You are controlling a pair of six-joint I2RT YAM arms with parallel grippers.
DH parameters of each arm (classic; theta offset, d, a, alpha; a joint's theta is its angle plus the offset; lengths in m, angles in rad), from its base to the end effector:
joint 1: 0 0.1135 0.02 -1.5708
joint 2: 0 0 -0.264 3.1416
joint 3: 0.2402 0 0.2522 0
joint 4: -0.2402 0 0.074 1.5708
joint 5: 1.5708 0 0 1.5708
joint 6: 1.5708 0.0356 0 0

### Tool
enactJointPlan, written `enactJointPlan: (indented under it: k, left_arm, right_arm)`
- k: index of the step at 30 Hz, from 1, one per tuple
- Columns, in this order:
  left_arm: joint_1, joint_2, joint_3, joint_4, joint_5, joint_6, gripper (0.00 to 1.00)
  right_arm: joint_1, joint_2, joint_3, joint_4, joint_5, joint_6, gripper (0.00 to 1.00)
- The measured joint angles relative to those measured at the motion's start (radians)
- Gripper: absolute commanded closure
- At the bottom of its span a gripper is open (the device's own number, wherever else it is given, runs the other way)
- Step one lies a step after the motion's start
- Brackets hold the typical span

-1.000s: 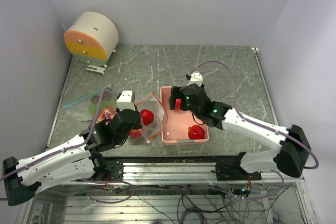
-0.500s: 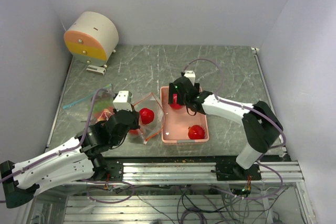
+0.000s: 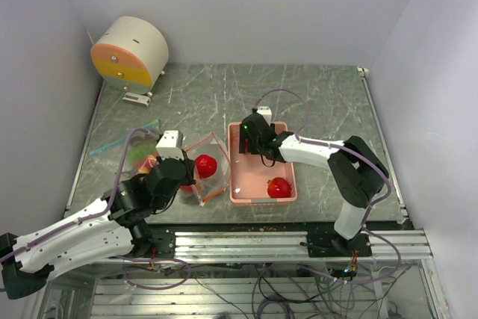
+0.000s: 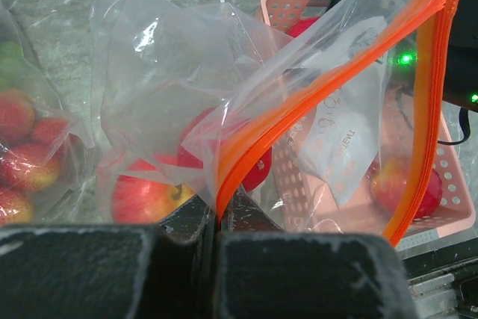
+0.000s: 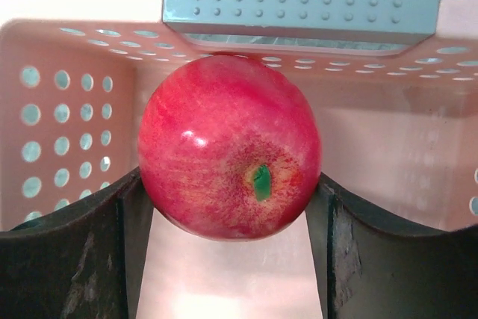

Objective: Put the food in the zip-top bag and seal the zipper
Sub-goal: Pick up the fake fruit from the bin, then place the fake fruit in the zipper food storage bag.

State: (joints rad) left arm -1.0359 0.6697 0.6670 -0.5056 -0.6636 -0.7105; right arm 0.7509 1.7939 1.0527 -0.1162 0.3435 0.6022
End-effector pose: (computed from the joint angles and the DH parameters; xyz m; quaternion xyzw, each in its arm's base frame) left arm 0.0939 -0.1155 0.2870 -0.0308 0.8311 -0.1867 0.5229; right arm 0.2787 0.2437 0.1685 -0.0091 0.9251 0.0905 0.3685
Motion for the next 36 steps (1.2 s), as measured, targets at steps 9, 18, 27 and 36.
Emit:
enactJointPlan:
  k: [9, 18, 27, 36]
  left_arm:
    - [0.0, 0.031, -0.003, -0.003, -0.005, 0.0, 0.93]
    - [0.0, 0.055, -0.003, -0.006, -0.005, 0.0, 0.93]
    - [0.0, 0.098, 0.015, 0.0, 0.002, 0.002, 0.93]
    - [0.0, 0.029, 0.048, -0.018, 0.02, 0.007, 0.93]
  right_arm:
    - [0.001, -0.346, -0.17, 0.009, -0.068, -0.037, 0.4]
    - [0.013, -0.825, -0.34, 0.266, -0.666, -0.138, 0.4]
    - [0.219, -0.69, -0.337, 0.468, -0.916, -0.167, 0.4]
    - [0.245, -0.602, -0.329, 0.43, -0.657, -0.185, 0.4]
